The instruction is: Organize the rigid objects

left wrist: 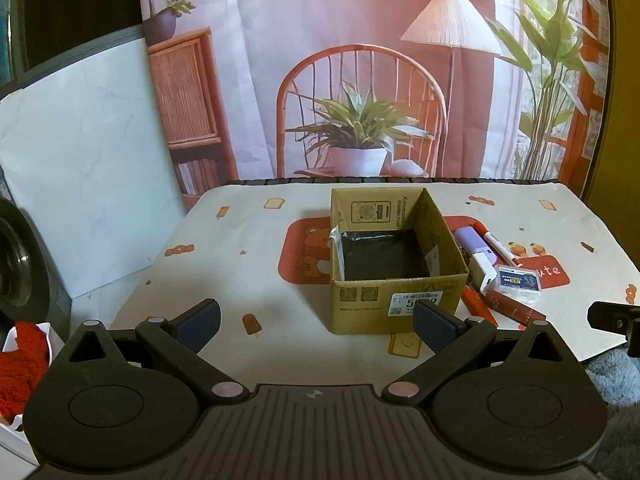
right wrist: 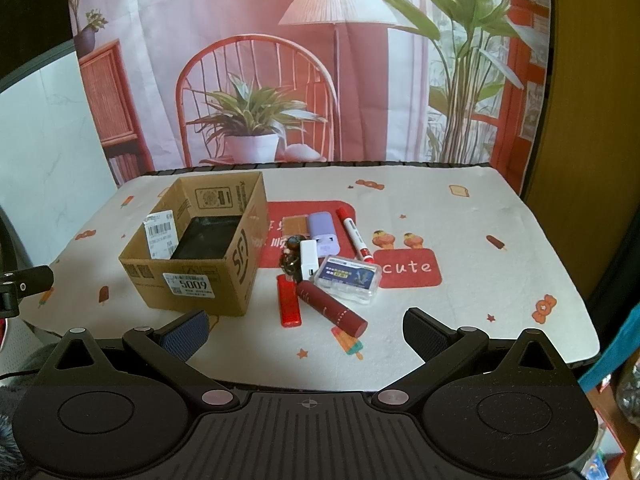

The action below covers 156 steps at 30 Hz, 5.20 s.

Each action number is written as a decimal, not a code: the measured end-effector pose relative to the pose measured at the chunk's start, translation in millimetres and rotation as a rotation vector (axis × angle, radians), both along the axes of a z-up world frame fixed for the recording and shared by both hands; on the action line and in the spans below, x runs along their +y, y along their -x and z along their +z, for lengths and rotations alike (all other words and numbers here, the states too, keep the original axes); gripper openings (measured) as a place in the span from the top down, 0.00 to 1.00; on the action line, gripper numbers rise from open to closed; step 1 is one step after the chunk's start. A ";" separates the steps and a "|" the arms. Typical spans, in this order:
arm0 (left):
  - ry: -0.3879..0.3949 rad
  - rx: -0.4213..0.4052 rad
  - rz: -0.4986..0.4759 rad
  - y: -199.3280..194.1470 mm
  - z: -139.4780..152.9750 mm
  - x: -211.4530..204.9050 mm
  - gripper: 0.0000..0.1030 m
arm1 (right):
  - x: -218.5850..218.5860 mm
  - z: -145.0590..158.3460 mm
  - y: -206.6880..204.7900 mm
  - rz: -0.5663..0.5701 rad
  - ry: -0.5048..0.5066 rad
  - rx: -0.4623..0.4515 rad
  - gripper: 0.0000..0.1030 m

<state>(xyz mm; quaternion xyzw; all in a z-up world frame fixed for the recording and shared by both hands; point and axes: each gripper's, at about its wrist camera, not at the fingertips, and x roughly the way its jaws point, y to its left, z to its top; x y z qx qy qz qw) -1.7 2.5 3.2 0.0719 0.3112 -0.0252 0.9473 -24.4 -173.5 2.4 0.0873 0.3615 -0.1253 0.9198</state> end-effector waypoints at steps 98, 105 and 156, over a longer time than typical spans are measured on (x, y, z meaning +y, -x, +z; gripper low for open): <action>-0.004 0.016 0.009 0.2 -4.7 1.7 0.00 | 0.1 -1.7 -0.5 0.005 -0.006 0.015 0.00; -0.021 0.019 0.007 -1.2 -4.6 -1.0 0.00 | -0.9 -4.4 -3.5 0.004 -0.011 0.016 0.00; 0.088 0.055 0.051 -162.3 -52.9 2.8 0.00 | -71.6 -61.8 -119.4 -0.100 -0.051 0.028 0.00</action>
